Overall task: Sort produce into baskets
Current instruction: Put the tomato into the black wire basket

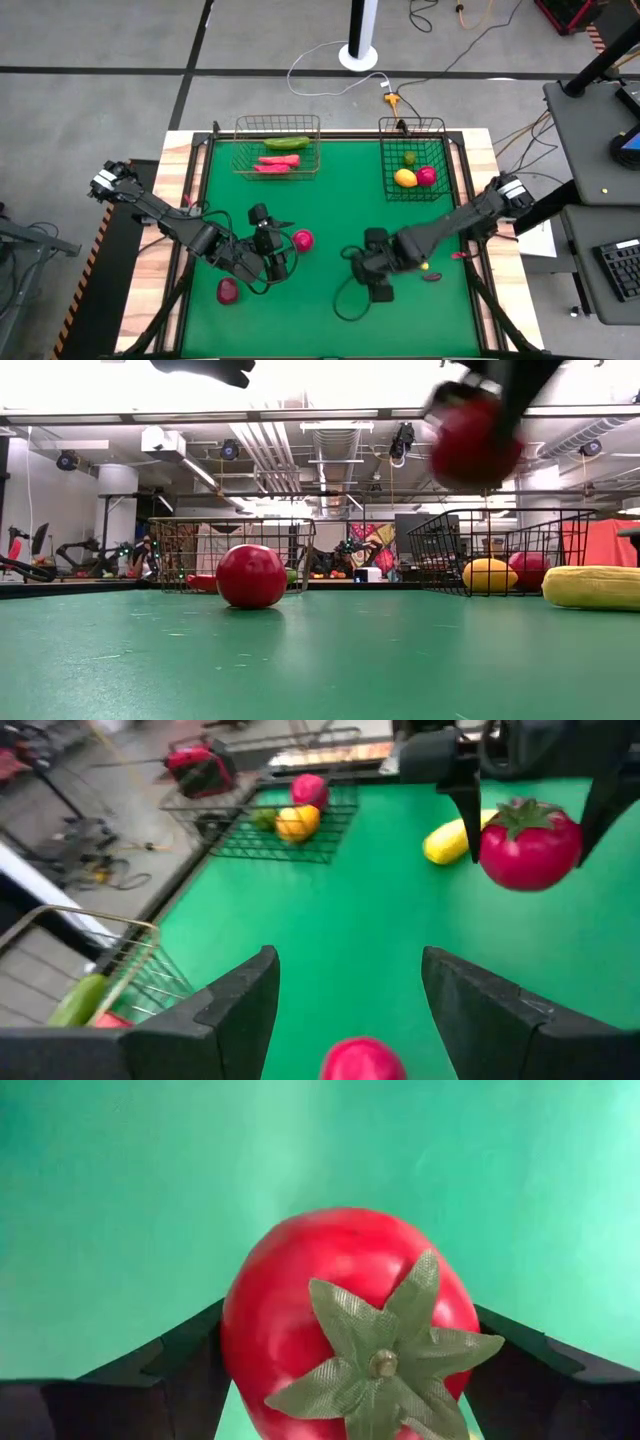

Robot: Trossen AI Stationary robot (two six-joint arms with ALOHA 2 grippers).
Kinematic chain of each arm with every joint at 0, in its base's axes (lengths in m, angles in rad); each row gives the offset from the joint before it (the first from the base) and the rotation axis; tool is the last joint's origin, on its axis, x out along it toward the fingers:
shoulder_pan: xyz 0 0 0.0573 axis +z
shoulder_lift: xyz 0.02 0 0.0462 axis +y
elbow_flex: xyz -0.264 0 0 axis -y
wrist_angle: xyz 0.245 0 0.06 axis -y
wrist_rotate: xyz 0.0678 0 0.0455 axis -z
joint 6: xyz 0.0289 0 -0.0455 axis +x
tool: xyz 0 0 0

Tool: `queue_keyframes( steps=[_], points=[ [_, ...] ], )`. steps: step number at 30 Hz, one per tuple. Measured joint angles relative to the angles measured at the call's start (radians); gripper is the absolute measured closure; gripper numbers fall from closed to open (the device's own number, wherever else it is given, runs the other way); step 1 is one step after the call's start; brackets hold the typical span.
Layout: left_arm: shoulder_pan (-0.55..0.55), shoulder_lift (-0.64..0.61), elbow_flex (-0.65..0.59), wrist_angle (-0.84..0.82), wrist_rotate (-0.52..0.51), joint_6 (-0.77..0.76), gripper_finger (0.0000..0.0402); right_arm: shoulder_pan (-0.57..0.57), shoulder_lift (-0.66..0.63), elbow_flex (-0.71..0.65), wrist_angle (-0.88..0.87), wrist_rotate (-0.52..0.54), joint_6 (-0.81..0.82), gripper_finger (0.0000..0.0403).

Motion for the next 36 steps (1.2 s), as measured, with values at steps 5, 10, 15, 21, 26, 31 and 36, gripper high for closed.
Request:
queue_keyframes(
  steps=[5, 10, 15, 21, 26, 31, 36],
  points=[
    [-0.006, 0.0, 0.003, 0.001, -0.015, -0.011, 0.0175, -0.129, 0.0, 0.149, -0.103, 0.041, -0.096, 0.0088],
    [-0.046, -0.001, 0.008, 0.004, -0.046, -0.039, 0.0175, -0.295, 0.0, 0.225, -0.18, 0.077, -0.192, 0.0092],
    [-0.092, -0.002, 0.008, -0.019, -0.102, -0.08, 0.0175, -0.488, 0.0, 0.248, -0.22, 0.077, -0.283, 0.0086],
    [-0.122, -0.002, 0.008, -0.066, -0.111, -0.151, 0.0175, -0.73, -0.051, 0.211, -0.22, 0.078, -0.306, 0.0088],
    [-0.124, -0.002, 0.008, -0.092, -0.113, -0.187, 0.0175, -0.945, -0.121, 0.142, -0.213, 0.078, -0.222, 0.0089],
    [-0.124, -0.002, 0.008, -0.097, -0.116, -0.188, 0.0175, -1.118, -0.185, 0.048, -0.197, 0.076, -0.145, 0.0082],
    [-0.124, -0.002, 0.008, -0.108, -0.116, -0.187, 0.0175, -1.192, -0.221, -0.093, -0.064, -0.003, -0.131, 0.0088]
  ],
)
